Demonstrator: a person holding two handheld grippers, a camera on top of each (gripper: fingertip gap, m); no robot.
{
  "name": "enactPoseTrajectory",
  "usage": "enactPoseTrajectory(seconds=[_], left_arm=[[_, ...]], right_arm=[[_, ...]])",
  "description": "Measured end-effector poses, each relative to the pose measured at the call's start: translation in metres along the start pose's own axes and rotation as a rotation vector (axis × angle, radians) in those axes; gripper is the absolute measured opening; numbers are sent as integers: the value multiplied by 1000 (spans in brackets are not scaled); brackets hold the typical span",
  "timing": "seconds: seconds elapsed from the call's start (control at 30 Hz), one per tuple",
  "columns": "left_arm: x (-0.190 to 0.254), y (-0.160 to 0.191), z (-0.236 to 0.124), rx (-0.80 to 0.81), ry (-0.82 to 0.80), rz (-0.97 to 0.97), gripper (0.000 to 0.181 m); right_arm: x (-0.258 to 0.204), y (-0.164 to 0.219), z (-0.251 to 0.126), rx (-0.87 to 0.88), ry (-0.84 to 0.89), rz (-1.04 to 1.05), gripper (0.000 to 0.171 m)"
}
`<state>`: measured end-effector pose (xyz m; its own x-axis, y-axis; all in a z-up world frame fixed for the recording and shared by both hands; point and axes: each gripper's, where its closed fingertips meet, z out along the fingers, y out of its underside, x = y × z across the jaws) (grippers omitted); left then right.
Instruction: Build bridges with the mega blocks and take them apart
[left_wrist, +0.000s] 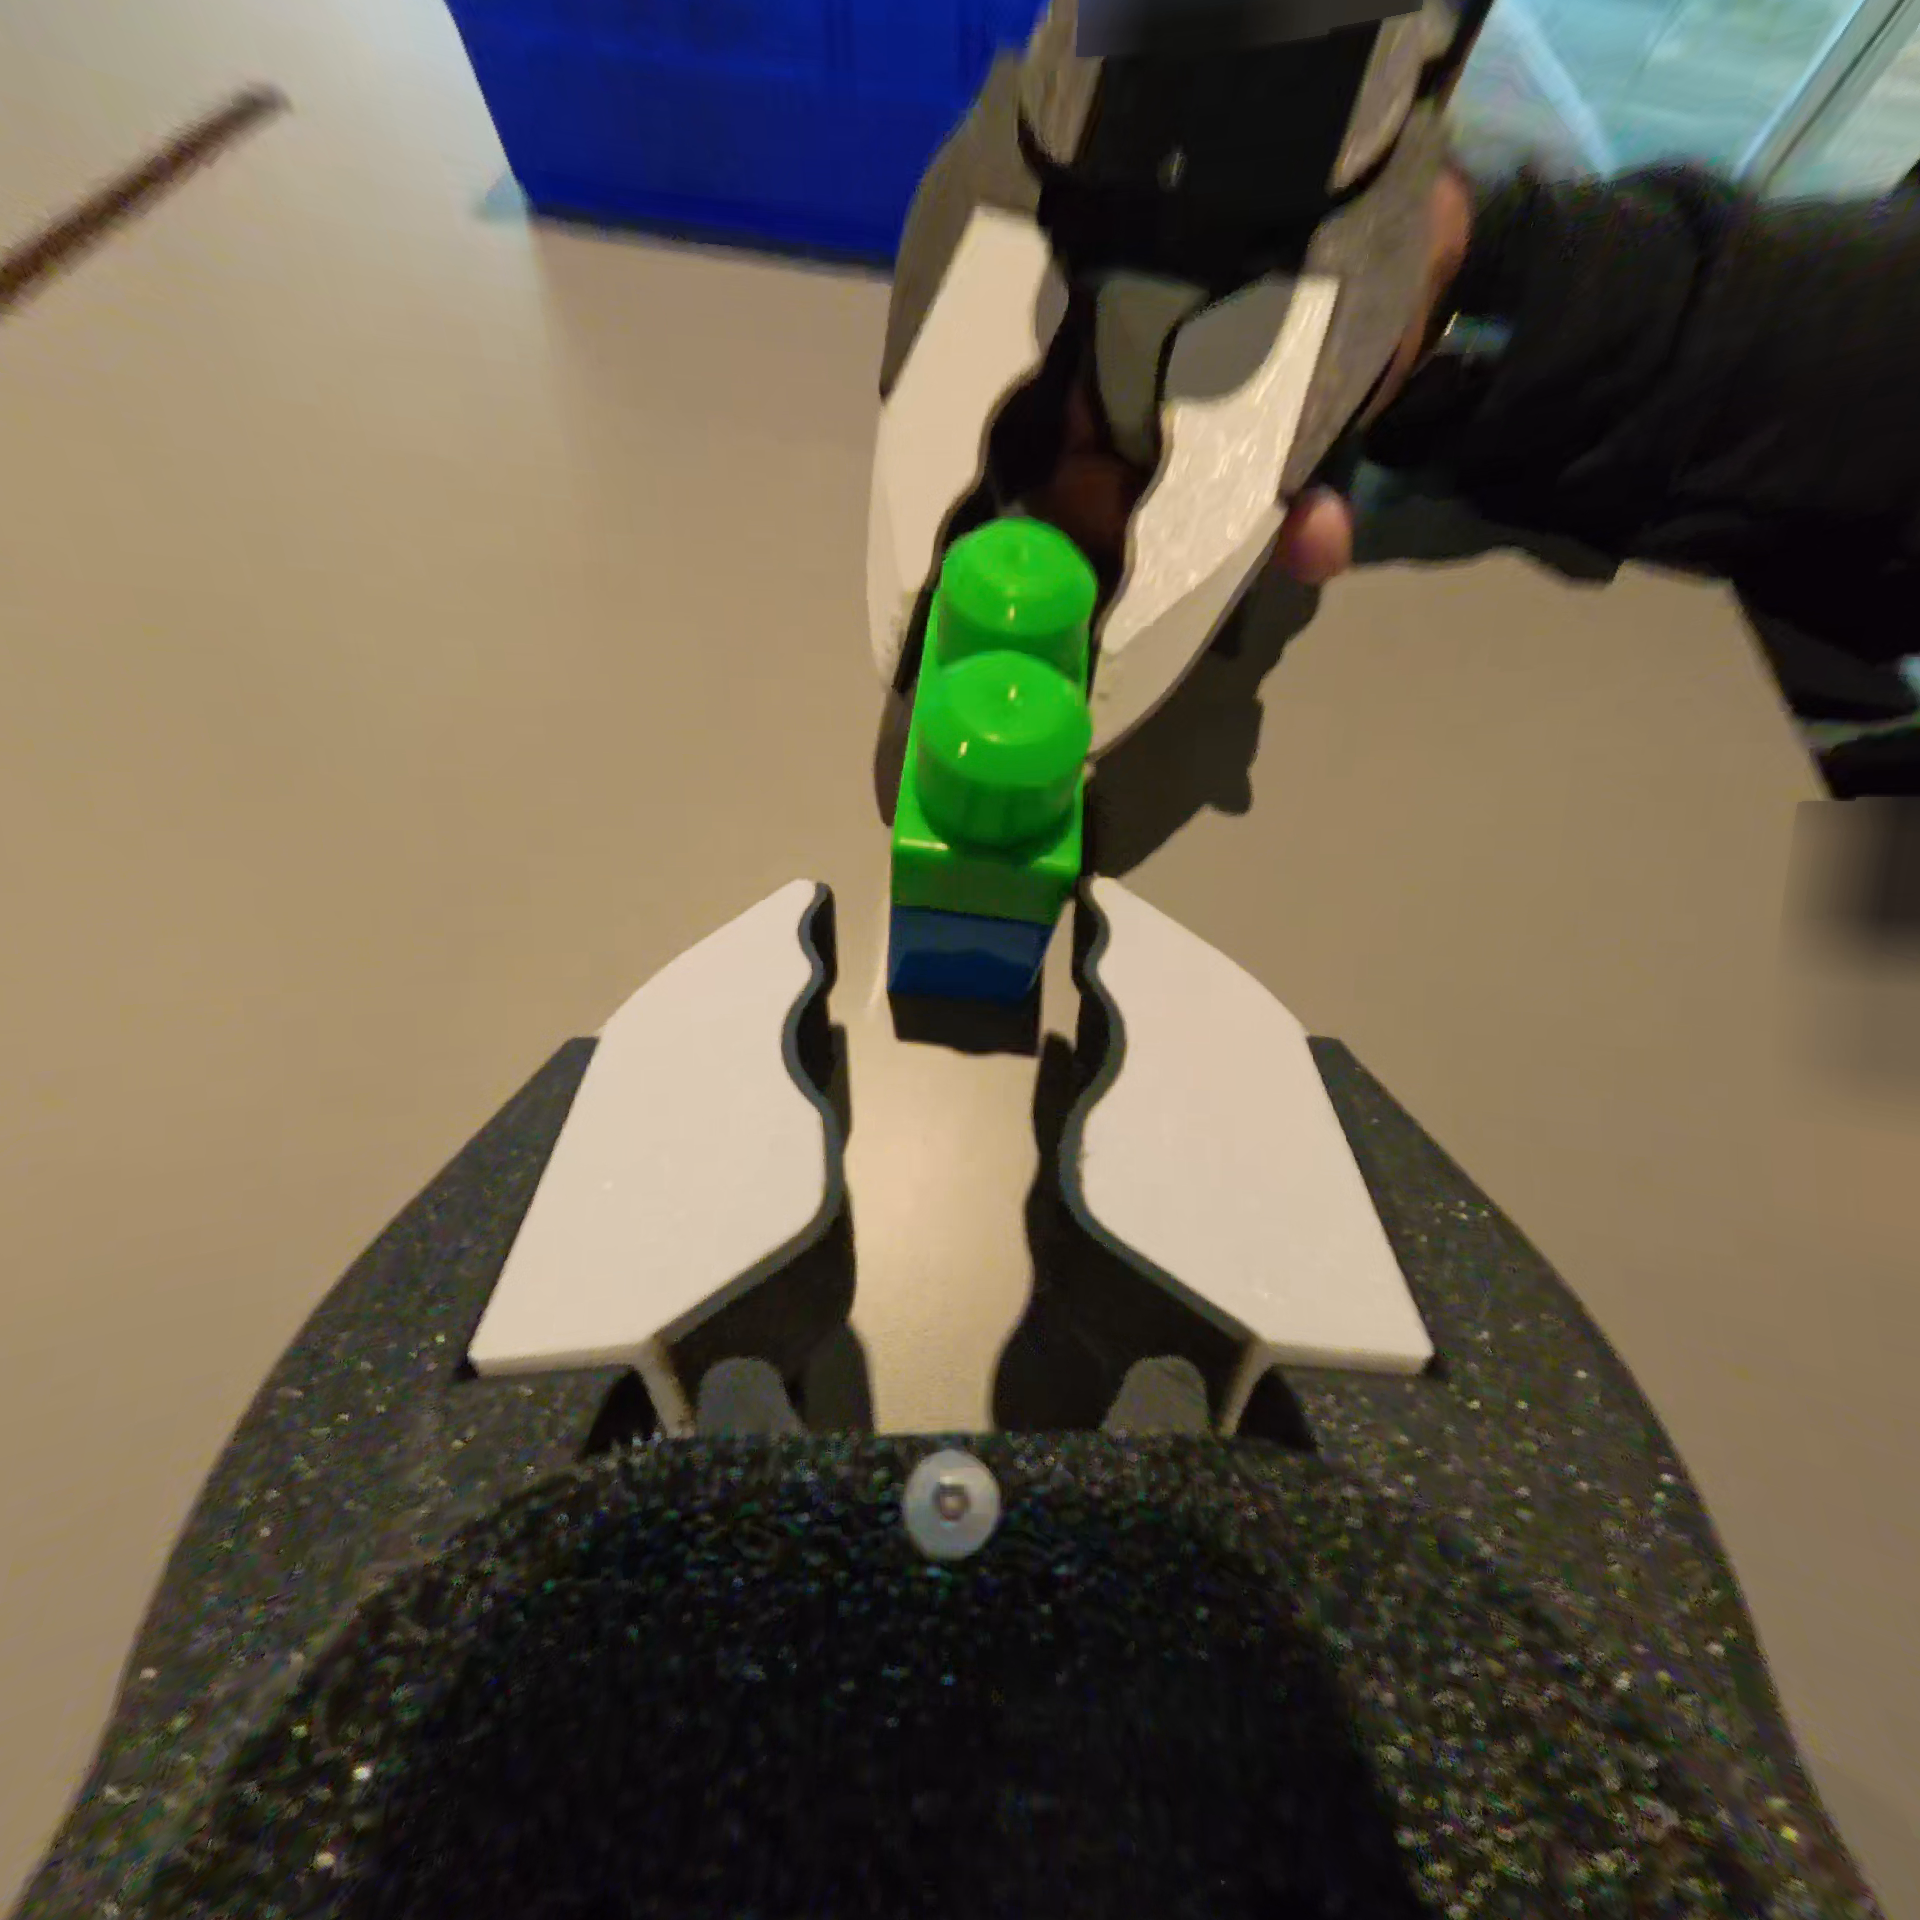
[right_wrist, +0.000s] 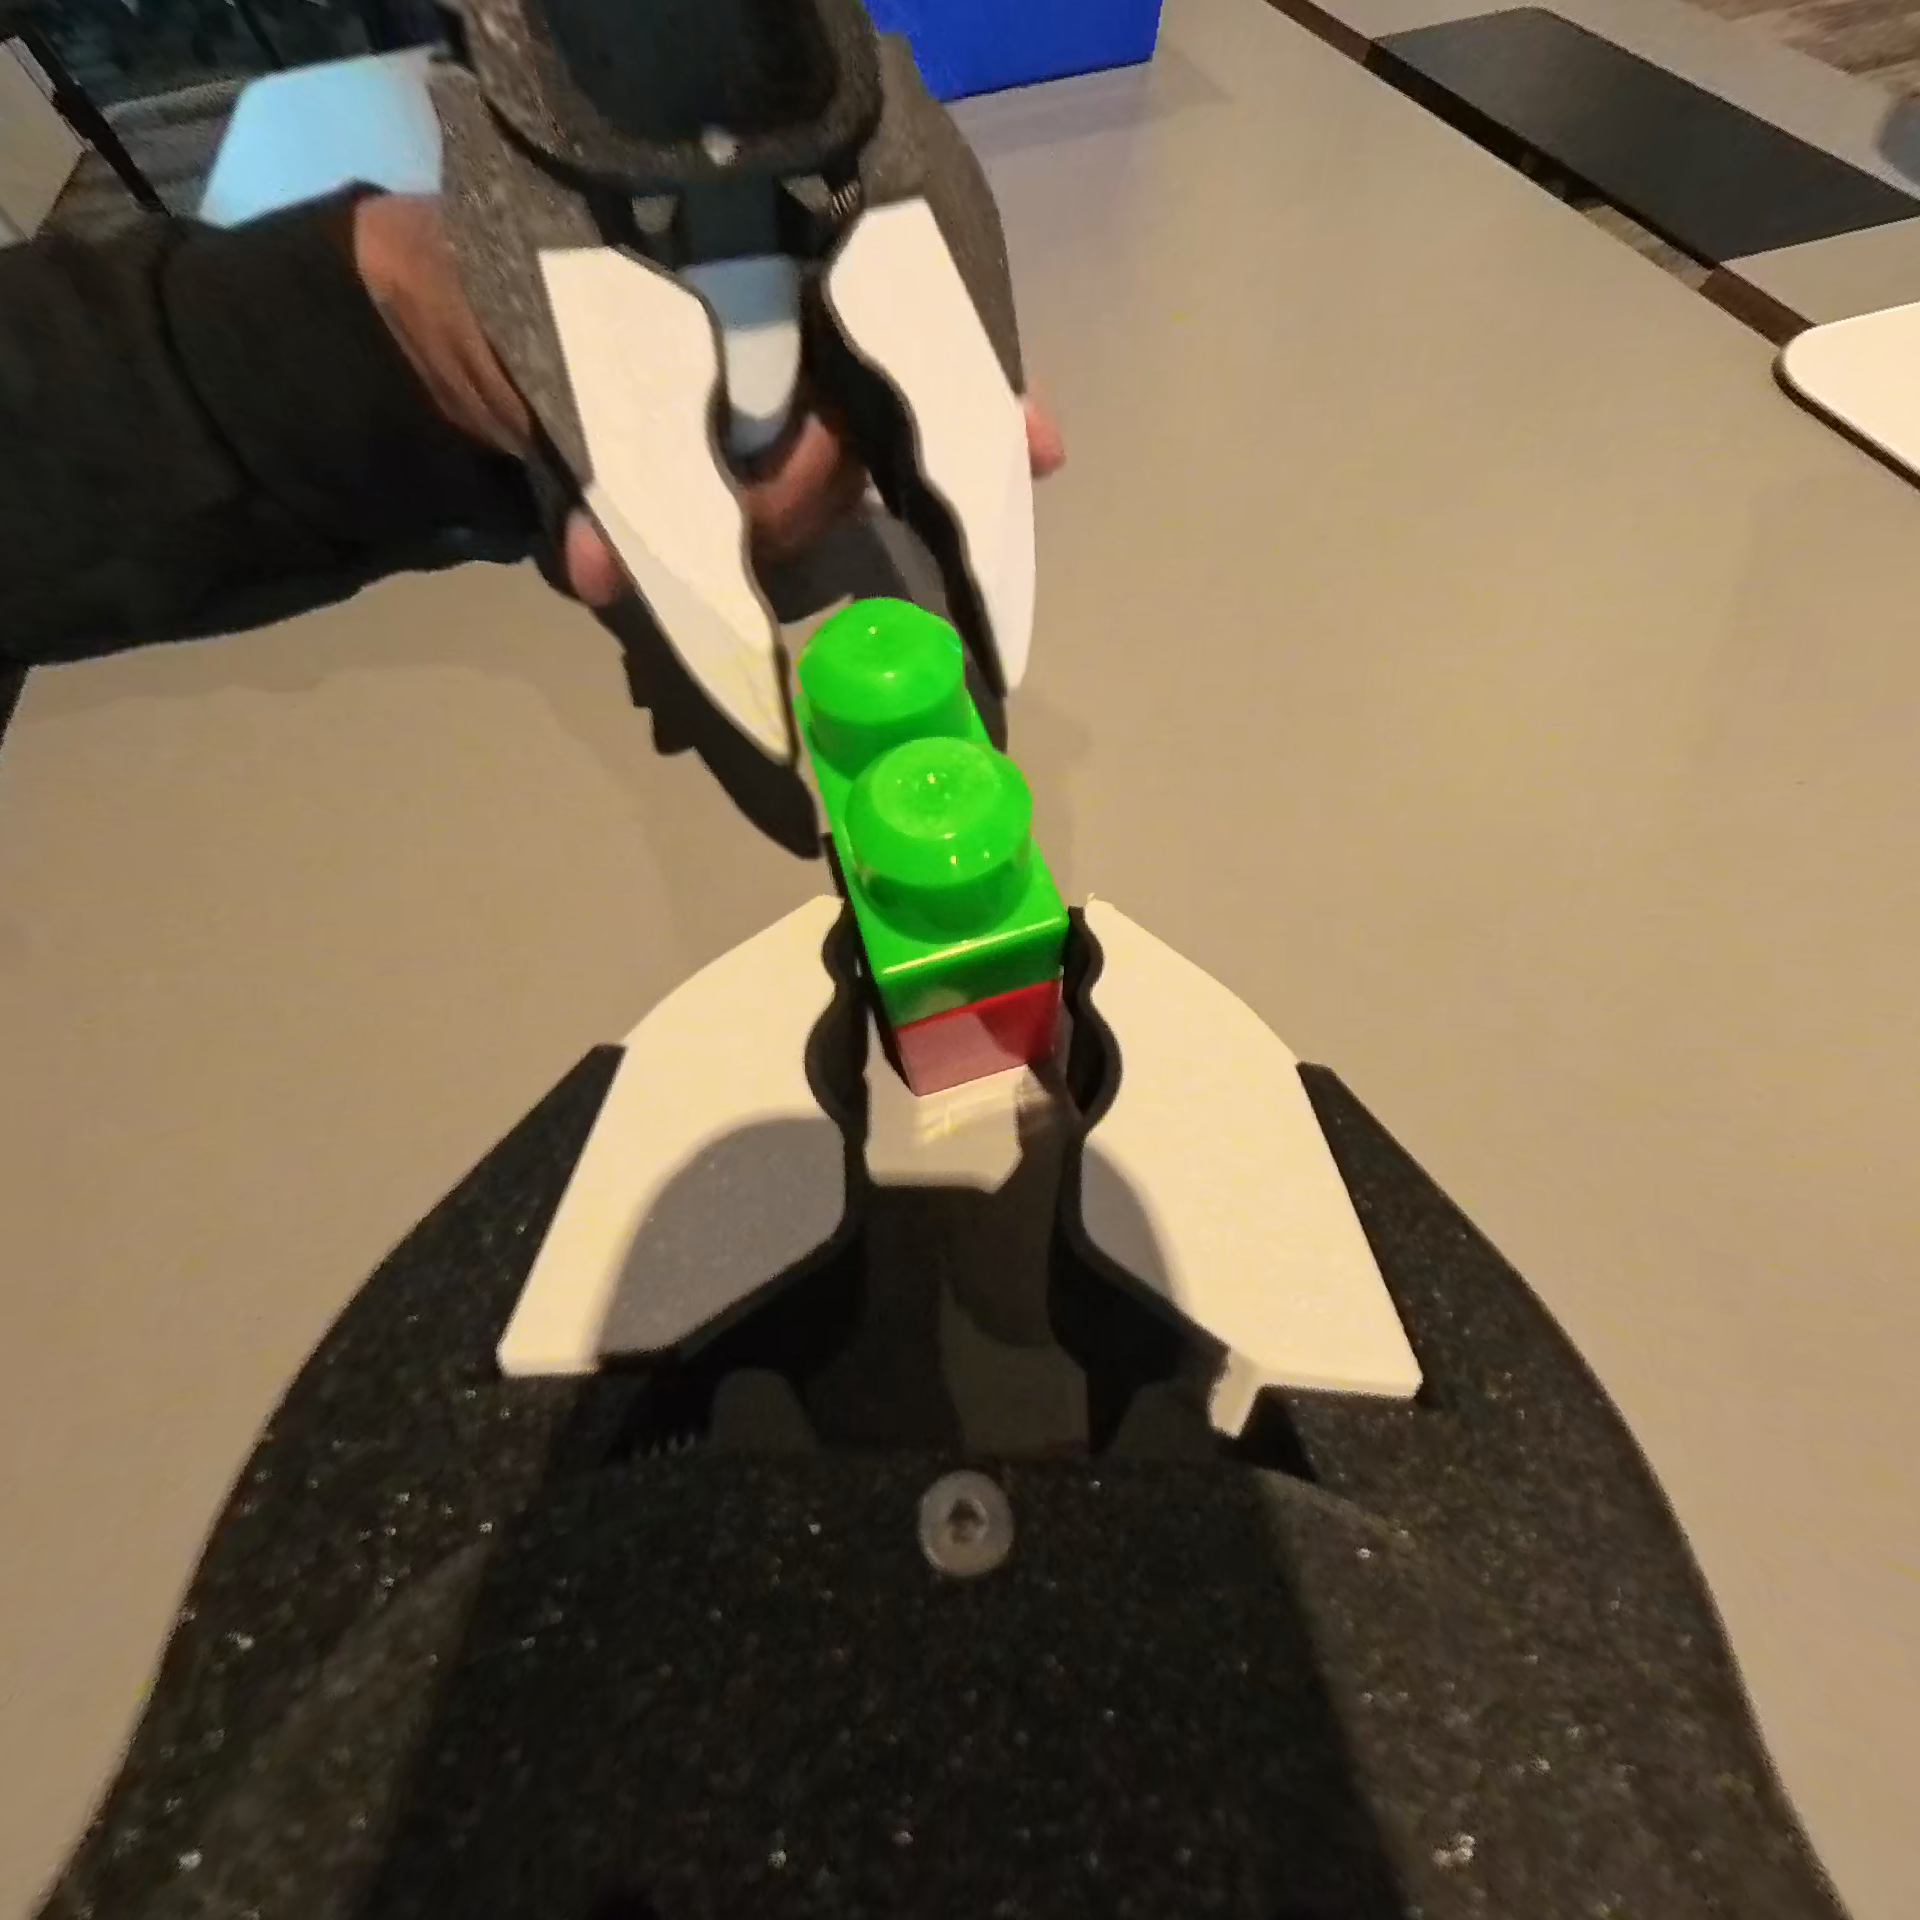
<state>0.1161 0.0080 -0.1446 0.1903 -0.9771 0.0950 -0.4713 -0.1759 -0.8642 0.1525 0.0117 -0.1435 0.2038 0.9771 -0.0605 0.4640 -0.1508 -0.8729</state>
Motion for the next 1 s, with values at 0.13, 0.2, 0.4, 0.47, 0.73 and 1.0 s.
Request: enactPoseTrajectory(seconds=[0.13, 0.2, 0.4, 0.47, 0.73, 1.0], left_arm=[[8, 14, 23, -154, -11, 56, 36], [12, 13, 29, -167, -21, 87, 36], [14, 13, 30, -165, -25, 101, 36], [14, 11, 28, -149, -13, 88, 46], [-2, -32, -2, 196, -10, -87, 74], [-19, -13, 5, 64, -132, -144, 61]], right_arm=[[-4, 5, 3, -40, -19, -23, 39], [-6, 10, 8, -90, -10, -50, 44], [-7, 15, 12, -135, 12, -91, 45], [-6, 13, 10, -118, 20, -96, 43], [23, -37, -38, 190, 205, -67, 40], [51, -97, -279, 760, 922, -134, 40]])
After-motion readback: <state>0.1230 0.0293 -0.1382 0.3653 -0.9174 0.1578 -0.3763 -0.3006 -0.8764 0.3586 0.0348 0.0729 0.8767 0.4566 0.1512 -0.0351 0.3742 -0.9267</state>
